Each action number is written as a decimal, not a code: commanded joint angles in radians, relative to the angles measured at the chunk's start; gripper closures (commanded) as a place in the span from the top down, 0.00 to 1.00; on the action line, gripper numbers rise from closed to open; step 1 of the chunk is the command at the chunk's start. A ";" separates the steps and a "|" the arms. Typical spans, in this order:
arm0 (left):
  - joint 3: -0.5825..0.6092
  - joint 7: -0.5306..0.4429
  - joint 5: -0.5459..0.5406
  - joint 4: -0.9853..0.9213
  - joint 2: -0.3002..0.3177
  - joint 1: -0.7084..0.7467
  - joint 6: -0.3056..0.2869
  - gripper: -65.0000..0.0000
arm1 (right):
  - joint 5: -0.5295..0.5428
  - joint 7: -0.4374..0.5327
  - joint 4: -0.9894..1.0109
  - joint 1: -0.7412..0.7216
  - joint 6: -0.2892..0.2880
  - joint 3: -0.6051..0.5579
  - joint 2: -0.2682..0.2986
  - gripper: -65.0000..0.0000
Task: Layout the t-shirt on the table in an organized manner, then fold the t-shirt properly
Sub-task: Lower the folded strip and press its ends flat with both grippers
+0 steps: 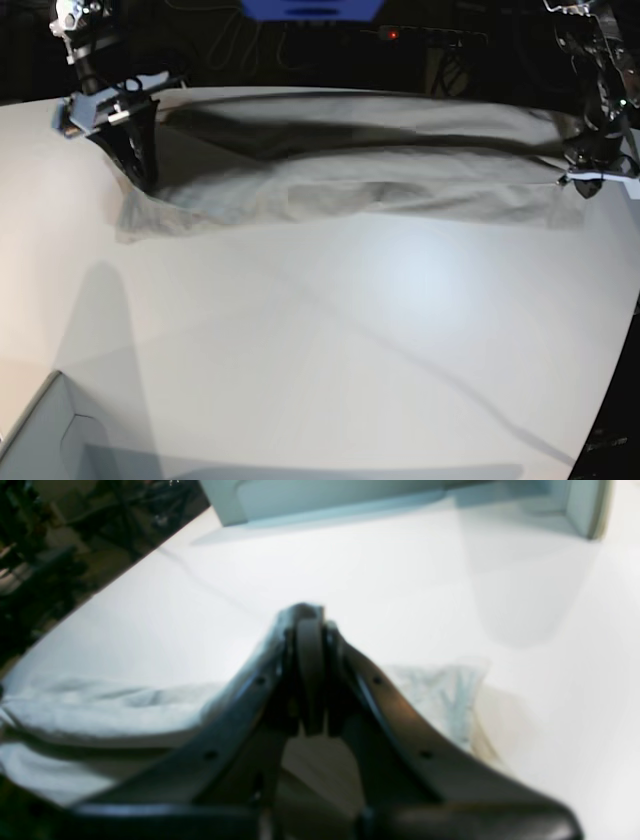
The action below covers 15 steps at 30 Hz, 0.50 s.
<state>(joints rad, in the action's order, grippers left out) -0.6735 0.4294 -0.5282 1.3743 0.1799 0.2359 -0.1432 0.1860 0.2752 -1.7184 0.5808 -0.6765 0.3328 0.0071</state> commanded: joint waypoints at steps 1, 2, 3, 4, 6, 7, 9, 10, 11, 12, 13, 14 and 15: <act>-0.007 -0.020 -0.004 0.015 0.014 -0.002 -0.005 0.00 | 0.017 0.002 -0.012 -0.018 -0.022 0.004 0.006 0.00; -0.007 -0.020 -0.004 0.015 0.014 0.000 -0.005 0.00 | 0.017 -0.047 -0.009 -0.045 -0.022 0.010 0.008 0.00; -0.007 -0.020 -0.004 0.015 0.014 0.001 -0.005 0.00 | 0.017 -0.089 -0.007 -0.069 -0.022 0.021 0.008 0.00; -0.009 -0.020 -0.004 0.015 0.016 0.004 -0.005 0.00 | 0.017 -0.130 0.004 -0.095 -0.022 0.029 0.008 0.00; -0.009 -0.020 -0.007 0.015 0.016 0.013 -0.005 0.00 | 0.017 -0.189 0.030 -0.150 -0.022 0.042 0.009 0.00; -0.009 -0.020 -0.004 0.015 0.017 0.013 -0.005 0.00 | 0.017 -0.215 0.050 -0.175 -0.022 0.052 0.015 0.00; -0.009 -0.020 -0.004 0.015 0.017 0.013 -0.005 0.00 | 0.017 -0.261 0.099 -0.221 -0.022 0.056 0.035 0.00; -0.009 -0.020 -0.004 0.015 0.017 0.013 -0.005 0.00 | 0.017 -0.281 0.131 -0.241 -0.022 0.056 0.047 0.00; -0.009 -0.020 -0.004 0.015 0.017 0.013 -0.005 0.00 | 0.017 -0.294 0.163 -0.259 -0.022 0.056 0.060 0.00; -0.009 -0.020 -0.004 0.015 0.017 0.013 -0.005 0.00 | 0.017 -0.304 0.194 -0.273 -0.022 0.056 0.070 0.00; -0.009 -0.020 -0.004 0.015 0.017 0.013 -0.005 0.00 | 0.017 -0.308 0.220 -0.284 -0.022 0.053 0.078 0.00; -0.009 -0.020 -0.004 0.015 0.017 0.013 -0.005 0.00 | 0.017 -0.311 0.246 -0.292 -0.022 0.053 0.089 0.00; -0.009 -0.020 -0.004 0.015 0.017 0.013 -0.005 0.00 | 0.017 -0.311 0.272 -0.301 -0.022 0.053 0.097 0.00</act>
<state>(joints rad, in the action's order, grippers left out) -0.6746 0.4297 -0.5282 1.3743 0.1825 0.2512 -0.1436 0.1909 -0.0624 -1.4300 0.2859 -0.6830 0.3832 0.0925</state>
